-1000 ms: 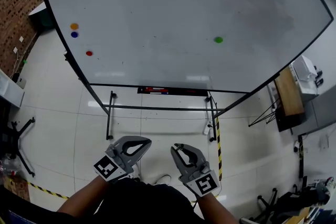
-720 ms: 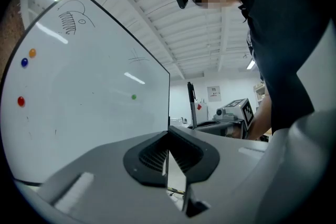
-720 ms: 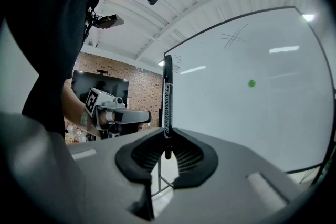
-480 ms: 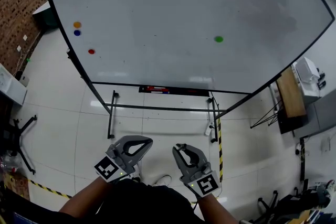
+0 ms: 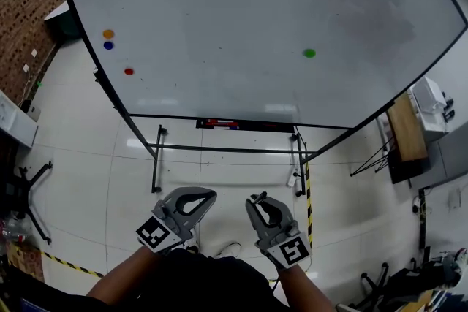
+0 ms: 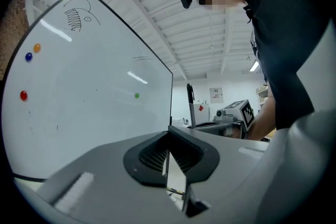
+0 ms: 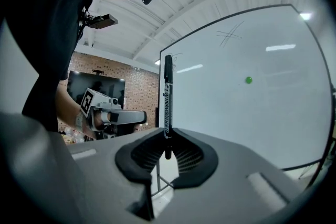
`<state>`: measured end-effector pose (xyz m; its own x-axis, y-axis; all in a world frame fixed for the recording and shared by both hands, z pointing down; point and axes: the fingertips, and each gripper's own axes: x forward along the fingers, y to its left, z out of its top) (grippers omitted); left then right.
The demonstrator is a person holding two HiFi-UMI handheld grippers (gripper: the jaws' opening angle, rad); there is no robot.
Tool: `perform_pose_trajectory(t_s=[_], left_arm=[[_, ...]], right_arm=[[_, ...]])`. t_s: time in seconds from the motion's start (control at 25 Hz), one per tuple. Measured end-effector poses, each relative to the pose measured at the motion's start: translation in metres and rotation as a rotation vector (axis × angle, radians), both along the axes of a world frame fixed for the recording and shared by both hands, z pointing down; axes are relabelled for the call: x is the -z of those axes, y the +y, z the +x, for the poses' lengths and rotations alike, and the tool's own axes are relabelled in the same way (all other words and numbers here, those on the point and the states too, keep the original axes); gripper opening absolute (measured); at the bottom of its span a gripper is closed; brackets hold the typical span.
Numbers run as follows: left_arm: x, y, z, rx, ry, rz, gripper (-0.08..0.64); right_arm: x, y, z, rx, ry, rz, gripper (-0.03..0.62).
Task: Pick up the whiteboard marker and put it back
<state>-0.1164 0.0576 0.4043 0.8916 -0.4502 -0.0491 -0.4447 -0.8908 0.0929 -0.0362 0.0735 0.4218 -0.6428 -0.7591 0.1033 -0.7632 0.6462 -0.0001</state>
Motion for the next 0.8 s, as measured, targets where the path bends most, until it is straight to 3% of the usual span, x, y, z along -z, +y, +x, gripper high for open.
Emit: perform_pose_trajectory(t_s=[0.44, 0.64, 0.8], left_arm=[[-0.003, -0.031, -0.02, -0.038, 0.005, 0.005, 0.002], [-0.009, -0.05, -0.024, -0.045, -0.003, 0.009, 0.002], [-0.01, -0.064, -0.007, -0.058, -0.014, 0.011, 0.002]], right_arm=[[-0.002, -0.032, -0.023, -0.053, -0.007, -0.017, 0.043], [-0.018, -0.054, -0.001, -0.138, 0.016, -0.037, 0.043], [-0.02, -0.067, 0.026, -0.171, 0.005, -0.04, 0.043]])
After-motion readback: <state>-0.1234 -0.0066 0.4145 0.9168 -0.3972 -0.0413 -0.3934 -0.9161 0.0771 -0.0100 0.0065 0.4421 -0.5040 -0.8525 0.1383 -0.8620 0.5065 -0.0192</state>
